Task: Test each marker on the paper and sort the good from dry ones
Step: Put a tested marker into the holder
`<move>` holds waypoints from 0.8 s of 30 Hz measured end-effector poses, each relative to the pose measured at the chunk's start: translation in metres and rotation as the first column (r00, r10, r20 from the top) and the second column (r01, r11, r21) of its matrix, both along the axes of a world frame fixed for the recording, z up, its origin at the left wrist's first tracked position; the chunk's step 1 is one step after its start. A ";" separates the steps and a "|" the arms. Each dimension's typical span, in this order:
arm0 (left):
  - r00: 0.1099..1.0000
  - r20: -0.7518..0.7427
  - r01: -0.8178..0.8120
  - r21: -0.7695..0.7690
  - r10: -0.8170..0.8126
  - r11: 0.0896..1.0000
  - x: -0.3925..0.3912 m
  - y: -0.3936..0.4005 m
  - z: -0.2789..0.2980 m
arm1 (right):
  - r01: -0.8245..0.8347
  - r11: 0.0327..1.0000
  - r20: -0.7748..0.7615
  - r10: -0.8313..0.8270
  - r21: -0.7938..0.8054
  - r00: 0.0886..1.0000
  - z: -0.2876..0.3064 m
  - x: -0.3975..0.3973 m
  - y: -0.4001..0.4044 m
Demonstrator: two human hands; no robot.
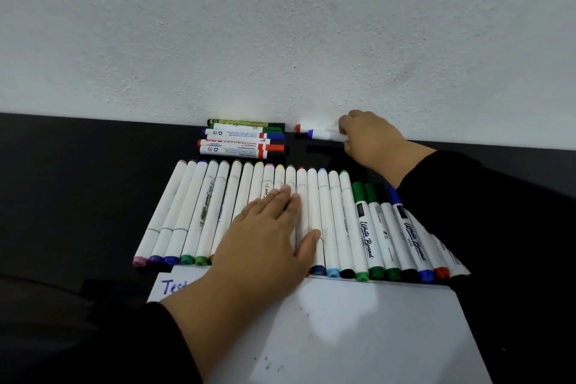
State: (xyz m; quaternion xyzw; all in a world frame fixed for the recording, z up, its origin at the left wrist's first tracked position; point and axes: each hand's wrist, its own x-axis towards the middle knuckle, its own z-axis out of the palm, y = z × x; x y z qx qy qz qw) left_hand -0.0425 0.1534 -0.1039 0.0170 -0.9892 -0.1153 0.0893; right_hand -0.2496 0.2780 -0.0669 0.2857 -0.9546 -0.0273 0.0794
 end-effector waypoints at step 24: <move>0.989 0.139 -0.014 0.410 -0.047 0.912 0.040 0.008 0.051 | 0.275 0.710 0.386 -0.005 -0.648 0.923 0.058 0.188 0.027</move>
